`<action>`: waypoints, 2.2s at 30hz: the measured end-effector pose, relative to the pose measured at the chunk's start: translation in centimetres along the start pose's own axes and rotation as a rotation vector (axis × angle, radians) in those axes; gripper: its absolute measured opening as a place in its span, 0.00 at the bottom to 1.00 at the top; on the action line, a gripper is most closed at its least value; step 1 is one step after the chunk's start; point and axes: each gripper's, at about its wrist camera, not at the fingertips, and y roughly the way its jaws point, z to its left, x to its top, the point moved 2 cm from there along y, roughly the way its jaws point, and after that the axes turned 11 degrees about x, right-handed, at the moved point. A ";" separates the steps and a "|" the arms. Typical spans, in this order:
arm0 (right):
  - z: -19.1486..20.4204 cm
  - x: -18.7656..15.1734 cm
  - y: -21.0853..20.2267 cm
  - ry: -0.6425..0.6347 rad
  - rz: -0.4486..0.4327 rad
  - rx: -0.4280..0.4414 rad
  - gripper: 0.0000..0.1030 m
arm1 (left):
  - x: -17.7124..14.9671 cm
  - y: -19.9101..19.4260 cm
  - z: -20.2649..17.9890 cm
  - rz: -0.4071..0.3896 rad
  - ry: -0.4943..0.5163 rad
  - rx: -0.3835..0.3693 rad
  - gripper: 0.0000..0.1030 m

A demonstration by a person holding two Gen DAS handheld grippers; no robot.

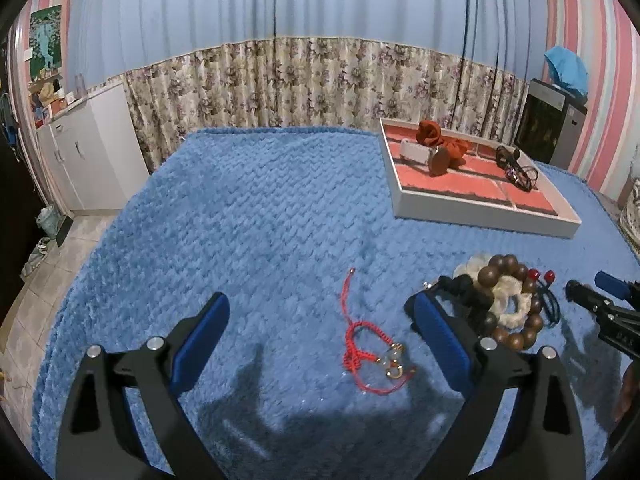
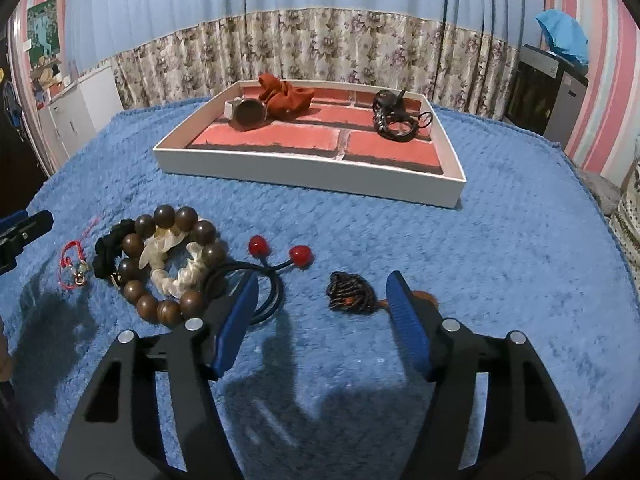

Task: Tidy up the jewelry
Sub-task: 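Move the left gripper to the red string bracelet while the right approaches the red-ball hair tie, then close the left gripper on the red string bracelet while the right grasps the red-ball hair tie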

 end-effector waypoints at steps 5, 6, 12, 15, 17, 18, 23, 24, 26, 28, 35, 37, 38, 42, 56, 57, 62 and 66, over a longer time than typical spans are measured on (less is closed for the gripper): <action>0.5 -0.3 1.3 -0.001 0.031 -0.019 0.58 | -0.6 0.9 0.1 0.029 0.003 -0.018 0.88; 0.6 -0.3 1.5 0.000 0.038 -0.020 0.57 | -0.8 1.1 0.1 0.034 0.002 -0.017 0.88; 1.2 -0.3 2.6 -0.017 0.057 -0.048 0.54 | -1.3 2.2 0.1 0.080 -0.004 -0.038 0.78; 1.5 -0.3 2.5 -0.021 0.055 -0.041 0.48 | -1.6 2.7 -0.1 0.095 0.011 -0.038 0.67; 1.6 -0.5 2.4 -0.020 0.052 -0.044 0.46 | -1.7 2.7 -0.2 0.096 0.010 -0.041 0.67; 1.6 -0.5 2.4 -0.019 0.052 -0.044 0.45 | -1.6 2.7 -0.1 0.092 0.009 -0.039 0.67; 1.8 -0.6 2.2 -0.023 0.043 -0.047 0.39 | -1.6 3.0 0.2 0.099 -0.001 -0.041 0.67; 1.7 -0.5 1.8 -0.013 0.032 -0.038 0.39 | -1.7 2.9 0.3 0.098 -0.002 -0.040 0.67; 1.7 -0.4 1.3 -0.010 0.015 -0.031 0.39 | -1.6 3.1 0.4 0.098 -0.004 -0.038 0.67; 1.8 -0.3 1.1 -0.011 0.011 -0.019 0.39 | -1.6 3.1 0.4 0.100 -0.002 -0.040 0.67; 2.3 -0.7 3.0 -0.015 0.058 -0.006 0.37 | -1.9 3.4 0.4 0.111 0.002 -0.043 0.63; 2.2 -0.7 3.4 -0.009 0.067 -0.005 0.36 | -1.9 3.6 0.5 0.117 -0.001 -0.048 0.60; 2.0 -0.7 3.7 -0.002 0.070 -0.001 0.36 | -2.0 3.6 0.5 0.120 0.000 -0.050 0.59; 1.9 -0.4 4.1 -0.003 0.066 -0.004 0.36 | -2.1 3.6 0.3 0.122 0.003 -0.054 0.58; 1.3 0.4 4.6 0.032 0.059 0.052 0.12 | -2.3 3.6 -0.5 0.122 0.013 -0.096 0.43; 1.4 0.4 4.6 0.031 0.059 0.052 0.11 | -2.3 3.6 -0.6 0.122 0.016 -0.098 0.43; 1.4 0.3 4.5 0.035 0.057 0.063 0.07 | -2.6 3.7 -1.6 0.123 0.064 -0.093 0.33; 1.4 0.2 4.5 0.036 0.055 0.066 0.06 | -2.7 3.7 -1.8 0.116 0.080 -0.086 0.18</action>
